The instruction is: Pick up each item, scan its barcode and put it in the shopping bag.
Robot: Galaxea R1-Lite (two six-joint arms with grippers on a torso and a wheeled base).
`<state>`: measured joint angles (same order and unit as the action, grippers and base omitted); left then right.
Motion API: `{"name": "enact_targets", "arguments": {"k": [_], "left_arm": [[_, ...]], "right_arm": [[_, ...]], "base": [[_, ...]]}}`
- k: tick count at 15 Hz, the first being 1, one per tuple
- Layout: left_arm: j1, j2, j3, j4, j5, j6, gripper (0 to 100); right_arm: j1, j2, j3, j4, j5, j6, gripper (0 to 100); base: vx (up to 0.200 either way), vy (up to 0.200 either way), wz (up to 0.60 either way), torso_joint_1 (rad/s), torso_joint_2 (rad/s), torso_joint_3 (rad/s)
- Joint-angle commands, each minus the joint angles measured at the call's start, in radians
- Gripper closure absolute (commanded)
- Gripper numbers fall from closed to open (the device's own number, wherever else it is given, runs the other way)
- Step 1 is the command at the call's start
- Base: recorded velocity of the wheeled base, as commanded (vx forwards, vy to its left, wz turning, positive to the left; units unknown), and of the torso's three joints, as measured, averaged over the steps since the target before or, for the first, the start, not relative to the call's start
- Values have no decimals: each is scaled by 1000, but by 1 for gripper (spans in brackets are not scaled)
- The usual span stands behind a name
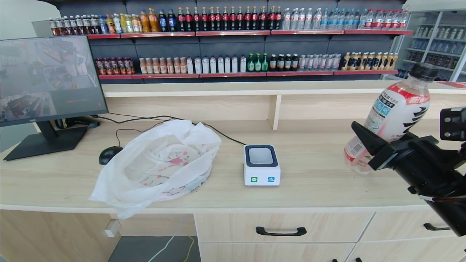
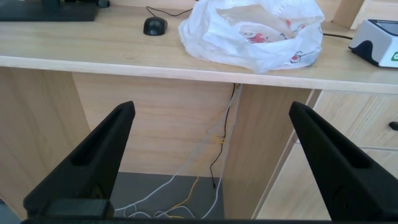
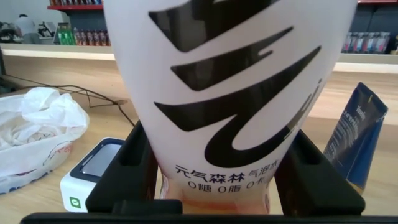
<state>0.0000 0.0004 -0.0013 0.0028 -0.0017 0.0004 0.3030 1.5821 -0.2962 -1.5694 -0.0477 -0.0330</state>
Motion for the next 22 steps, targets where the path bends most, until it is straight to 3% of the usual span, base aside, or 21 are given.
{"name": "enact_targets", "arguments": {"k": [1, 5, 20, 22], "left_arm": [[0, 0, 1, 0, 0, 0, 0], [0, 0, 0, 0, 0, 1, 0], [0, 0, 0, 0, 0, -2, 0], [0, 0, 0, 0, 0, 1, 0]], "right_arm": [[1, 2, -1, -1, 0, -1, 100], [-1, 2, -4, -1, 0, -2, 100], [-2, 19, -18, -1, -8, -24, 100], [-8, 59, -58, -1, -6, -47, 100]], "base": [[-200, 0, 0, 7, 2, -2], [-50, 0, 0, 3, 1, -3], [0, 200, 0, 5, 3, 3], [0, 0, 0, 0, 0, 0]]}}
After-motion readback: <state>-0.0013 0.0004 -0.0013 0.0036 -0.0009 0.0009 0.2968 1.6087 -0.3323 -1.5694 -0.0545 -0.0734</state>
